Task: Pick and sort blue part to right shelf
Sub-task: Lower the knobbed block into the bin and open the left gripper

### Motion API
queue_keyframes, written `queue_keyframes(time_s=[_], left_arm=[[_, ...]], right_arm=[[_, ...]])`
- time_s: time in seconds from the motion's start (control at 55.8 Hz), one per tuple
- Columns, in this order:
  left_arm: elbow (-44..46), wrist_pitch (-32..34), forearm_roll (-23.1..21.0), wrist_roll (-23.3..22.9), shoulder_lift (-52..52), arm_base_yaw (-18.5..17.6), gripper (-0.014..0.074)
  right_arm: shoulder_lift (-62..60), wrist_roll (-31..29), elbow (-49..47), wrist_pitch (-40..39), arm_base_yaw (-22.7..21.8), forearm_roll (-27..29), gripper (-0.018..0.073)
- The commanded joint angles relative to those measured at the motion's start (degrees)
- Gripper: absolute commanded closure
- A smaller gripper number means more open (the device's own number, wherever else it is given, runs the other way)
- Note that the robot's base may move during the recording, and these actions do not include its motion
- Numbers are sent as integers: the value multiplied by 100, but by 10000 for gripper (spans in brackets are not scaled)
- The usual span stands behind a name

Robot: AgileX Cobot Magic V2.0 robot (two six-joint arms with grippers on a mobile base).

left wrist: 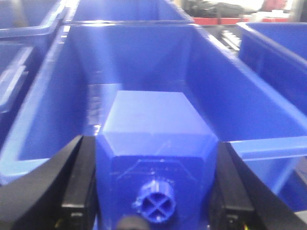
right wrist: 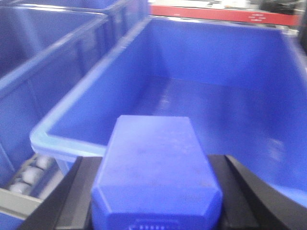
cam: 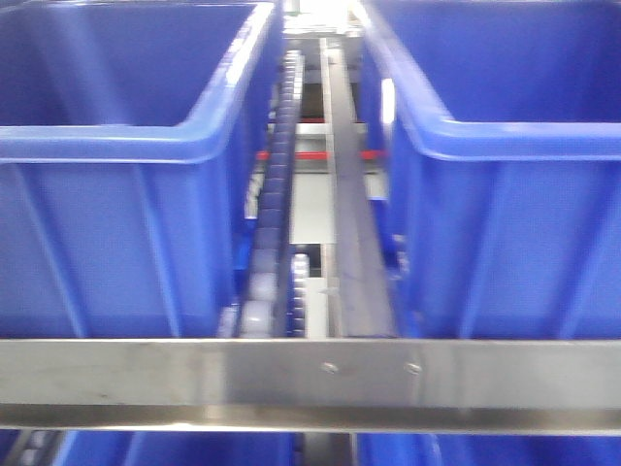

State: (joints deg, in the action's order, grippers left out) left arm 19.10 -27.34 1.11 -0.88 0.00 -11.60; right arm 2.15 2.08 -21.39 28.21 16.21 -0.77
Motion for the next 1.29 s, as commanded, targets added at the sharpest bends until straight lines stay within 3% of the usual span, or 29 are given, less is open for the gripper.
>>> queue_keyframes(time_s=[0.0,1.112,1.273], left_arm=[[171,541,-28,-49,42,-1,261],[171,739,-28,-49,42,-1,261],[592,826,-28,13,516,-1,261]], right_arm=[[123,-53,-181,-538,-12,-40,407],[123,-53,-181,-538,-12,-40,407],[123,-53,-181,-538,-12,-40,407]])
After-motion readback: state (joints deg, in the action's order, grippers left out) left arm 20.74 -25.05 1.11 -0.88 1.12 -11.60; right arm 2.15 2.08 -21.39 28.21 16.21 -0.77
